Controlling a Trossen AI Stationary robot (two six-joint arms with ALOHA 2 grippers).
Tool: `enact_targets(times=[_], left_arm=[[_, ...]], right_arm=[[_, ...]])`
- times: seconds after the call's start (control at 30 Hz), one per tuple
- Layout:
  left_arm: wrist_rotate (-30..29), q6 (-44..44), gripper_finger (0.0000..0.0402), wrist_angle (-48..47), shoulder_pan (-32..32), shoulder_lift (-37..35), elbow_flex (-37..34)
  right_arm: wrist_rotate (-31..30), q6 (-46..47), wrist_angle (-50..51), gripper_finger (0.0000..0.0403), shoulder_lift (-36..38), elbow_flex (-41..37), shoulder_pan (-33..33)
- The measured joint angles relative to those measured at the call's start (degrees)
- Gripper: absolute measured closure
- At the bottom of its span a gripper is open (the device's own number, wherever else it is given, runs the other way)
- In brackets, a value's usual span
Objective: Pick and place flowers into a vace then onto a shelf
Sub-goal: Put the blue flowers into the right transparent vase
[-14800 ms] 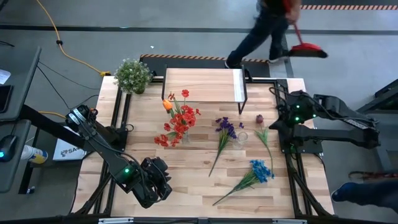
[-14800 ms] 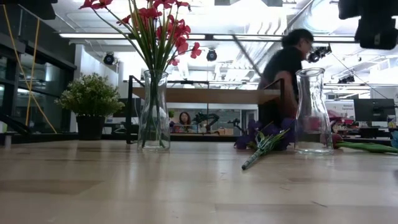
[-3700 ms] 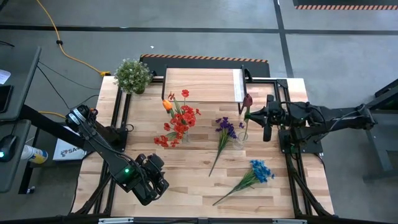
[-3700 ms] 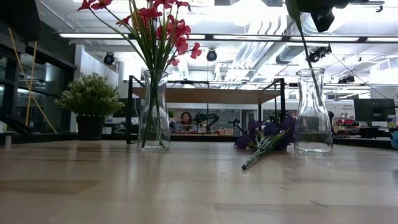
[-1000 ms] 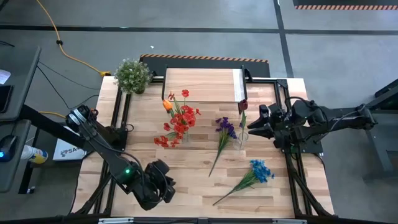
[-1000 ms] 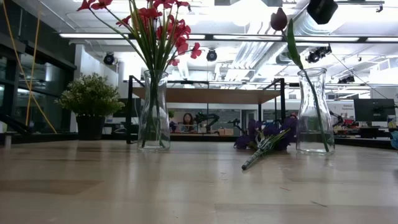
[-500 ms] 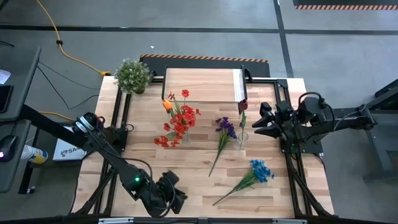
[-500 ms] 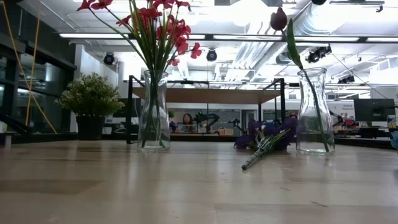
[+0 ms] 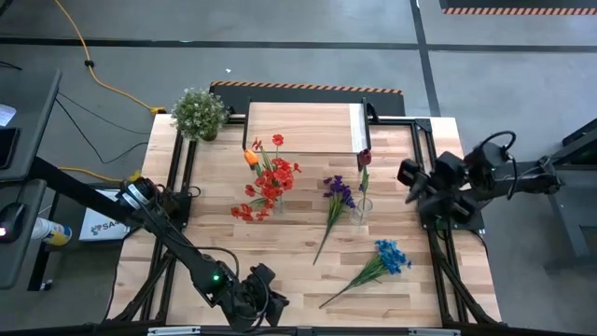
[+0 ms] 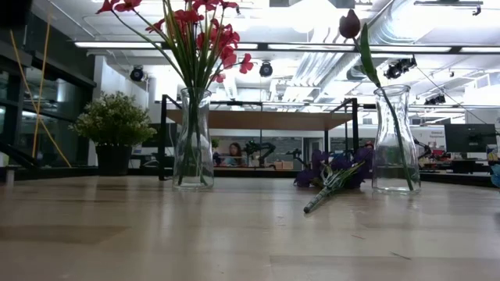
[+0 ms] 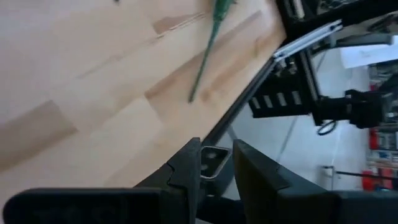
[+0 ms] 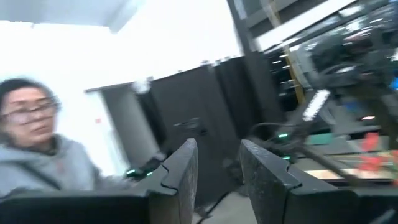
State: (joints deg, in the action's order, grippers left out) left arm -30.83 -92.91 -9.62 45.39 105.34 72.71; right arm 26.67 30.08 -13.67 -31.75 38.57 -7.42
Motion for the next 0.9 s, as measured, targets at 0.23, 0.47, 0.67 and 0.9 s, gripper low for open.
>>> enact_targets(times=[0.23, 0.47, 0.67, 0.9], left_arm=[[0.03, -0.58, 0.0273, -0.84, 0.0, -0.15, 0.13], [0.33, -2.85, 0.0273, -3.13, 0.0, -0.15, 0.13], [0.67, -4.39, 0.0273, -3.97, 0.0, -0.15, 0.13], [1.59, -4.89, 0.0273, -4.19, 0.0, -0.15, 0.13]], right_arm=[[0.96, 0.92, -0.75, 0.0289, -0.04, 0.0, -7.68], [-2.2, -0.57, -1.2, 0.0289, -1.55, -0.02, -17.22], [-5.86, -2.18, -1.18, 0.0289, -5.23, 0.72, -24.79], [-7.57, -7.26, 0.25, 0.0289, -11.46, 6.46, -30.87]])
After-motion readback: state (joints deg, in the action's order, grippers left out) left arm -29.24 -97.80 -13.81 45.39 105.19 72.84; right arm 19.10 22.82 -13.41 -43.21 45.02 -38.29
